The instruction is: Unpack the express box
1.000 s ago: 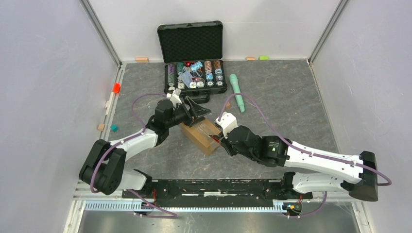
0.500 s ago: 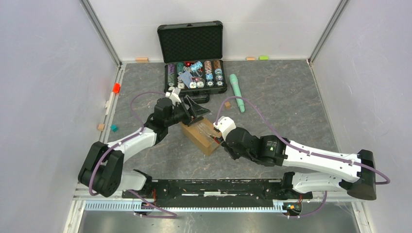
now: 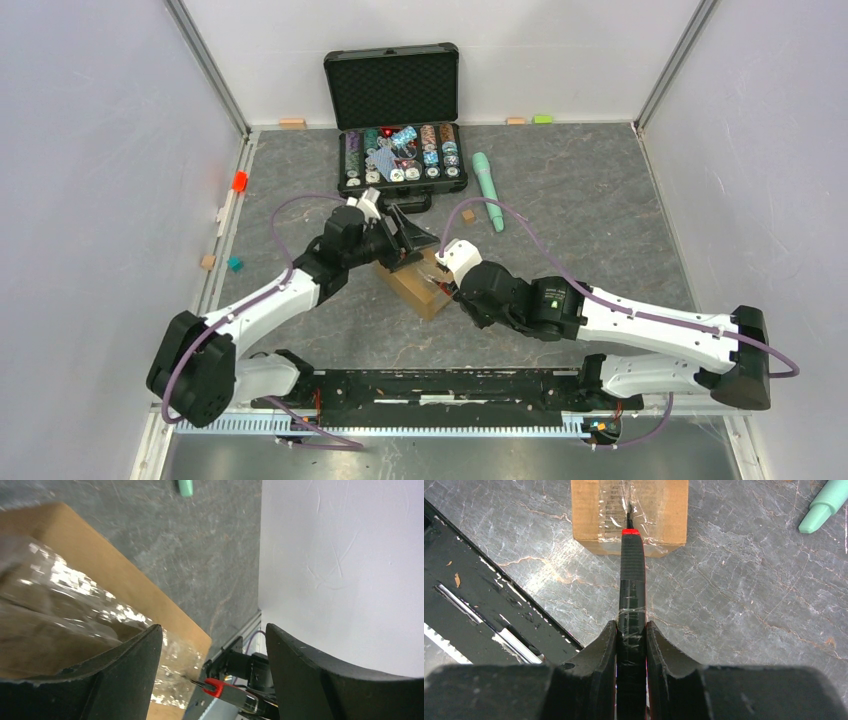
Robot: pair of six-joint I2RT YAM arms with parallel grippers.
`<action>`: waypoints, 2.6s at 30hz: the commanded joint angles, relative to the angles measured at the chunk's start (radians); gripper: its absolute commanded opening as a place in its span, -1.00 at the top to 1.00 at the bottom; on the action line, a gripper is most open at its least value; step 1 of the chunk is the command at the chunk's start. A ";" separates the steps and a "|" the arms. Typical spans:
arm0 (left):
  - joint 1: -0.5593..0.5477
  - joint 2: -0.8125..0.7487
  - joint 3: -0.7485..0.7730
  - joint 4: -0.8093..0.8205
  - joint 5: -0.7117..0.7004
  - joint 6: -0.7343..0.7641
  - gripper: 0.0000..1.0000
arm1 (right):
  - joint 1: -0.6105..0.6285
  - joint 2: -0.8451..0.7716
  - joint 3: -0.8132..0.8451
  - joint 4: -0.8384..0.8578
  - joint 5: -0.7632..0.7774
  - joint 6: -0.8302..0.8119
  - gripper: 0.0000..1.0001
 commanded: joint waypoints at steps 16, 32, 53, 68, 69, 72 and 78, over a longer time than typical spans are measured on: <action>-0.251 -0.027 -0.059 0.047 -0.231 -0.240 -0.63 | 0.007 0.000 0.028 -0.003 0.010 0.005 1.00; -0.295 0.016 -0.202 0.024 -0.314 -0.209 -0.62 | 0.005 0.033 0.185 -0.010 0.132 0.062 1.00; -0.255 0.157 -0.191 0.107 -0.104 0.012 -0.57 | -0.050 0.051 0.151 -0.124 -0.008 -0.118 1.00; -0.128 0.245 -0.139 0.063 0.083 0.190 -0.47 | -0.154 0.050 0.219 -0.255 -0.129 -0.158 1.00; -0.119 0.245 -0.139 0.059 0.084 0.196 -0.47 | -0.157 0.049 0.219 -0.264 -0.132 -0.162 1.00; -0.104 0.246 -0.133 0.048 0.096 0.214 -0.46 | -0.159 0.039 0.217 -0.290 -0.143 -0.168 1.00; -0.099 0.253 -0.119 0.033 0.103 0.232 -0.44 | -0.159 0.019 0.199 -0.324 -0.188 -0.167 1.00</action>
